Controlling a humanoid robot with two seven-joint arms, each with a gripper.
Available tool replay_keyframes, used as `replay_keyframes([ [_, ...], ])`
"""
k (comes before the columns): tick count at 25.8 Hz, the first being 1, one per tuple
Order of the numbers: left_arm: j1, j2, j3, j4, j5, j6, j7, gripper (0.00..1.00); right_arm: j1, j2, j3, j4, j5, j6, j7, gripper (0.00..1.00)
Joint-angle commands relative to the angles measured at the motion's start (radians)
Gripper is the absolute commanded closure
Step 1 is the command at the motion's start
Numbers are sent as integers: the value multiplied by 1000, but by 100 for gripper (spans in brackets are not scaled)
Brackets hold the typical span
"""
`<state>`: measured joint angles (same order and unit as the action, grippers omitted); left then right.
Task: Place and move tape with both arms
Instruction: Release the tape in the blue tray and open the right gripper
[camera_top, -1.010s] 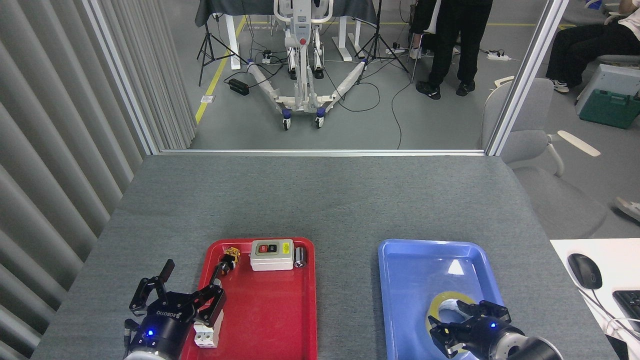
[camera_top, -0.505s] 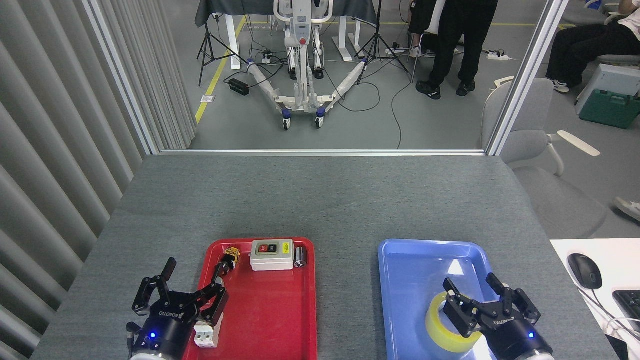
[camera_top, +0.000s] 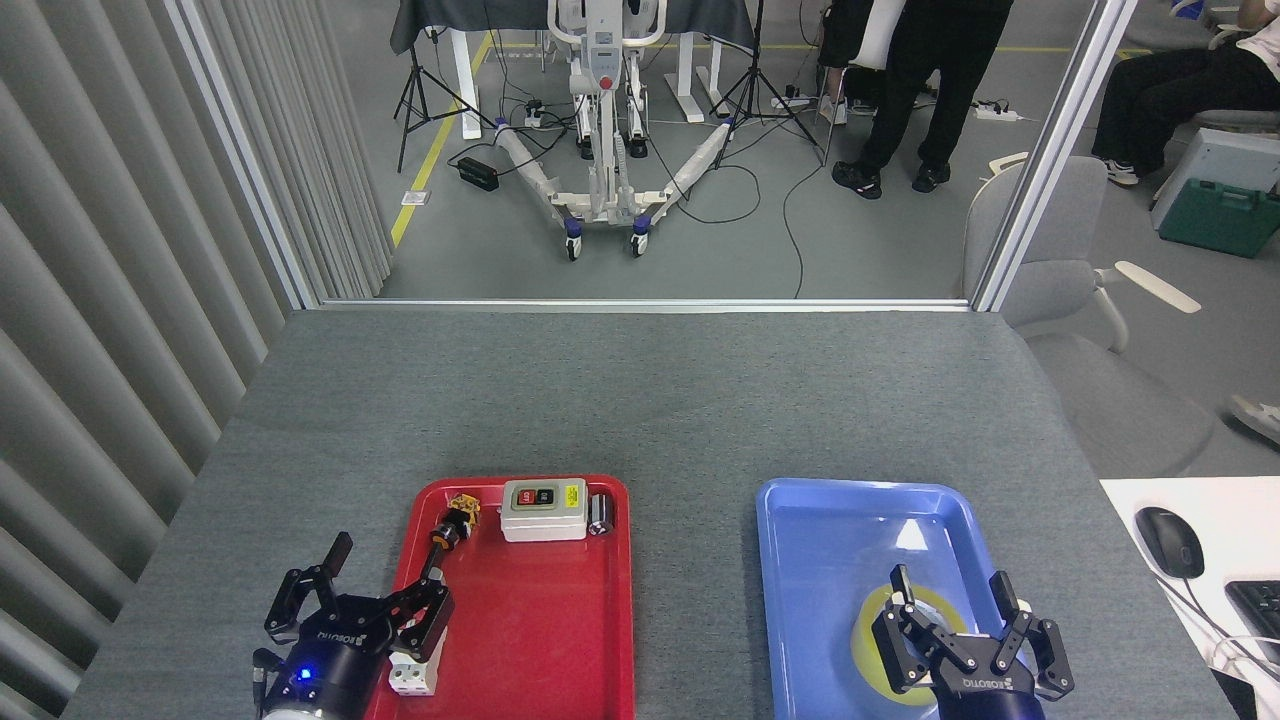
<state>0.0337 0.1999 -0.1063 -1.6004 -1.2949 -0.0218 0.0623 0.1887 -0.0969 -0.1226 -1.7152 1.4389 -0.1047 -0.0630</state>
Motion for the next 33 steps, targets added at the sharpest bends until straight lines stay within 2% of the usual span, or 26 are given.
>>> replay_keyframes([
  [1, 0, -1, 11, -1, 0, -3, -7, 1, 2, 6, 35, 6, 51, 54, -14, 1],
  [24, 2, 21, 2, -1, 55, -1, -1, 1, 34, -7, 51, -3, 52, 43, -14, 0],
  [33, 2, 21, 5, 0, 54, -9, -7, 1, 31, -17, 51, -1, 29, 42, -3, 0],
])
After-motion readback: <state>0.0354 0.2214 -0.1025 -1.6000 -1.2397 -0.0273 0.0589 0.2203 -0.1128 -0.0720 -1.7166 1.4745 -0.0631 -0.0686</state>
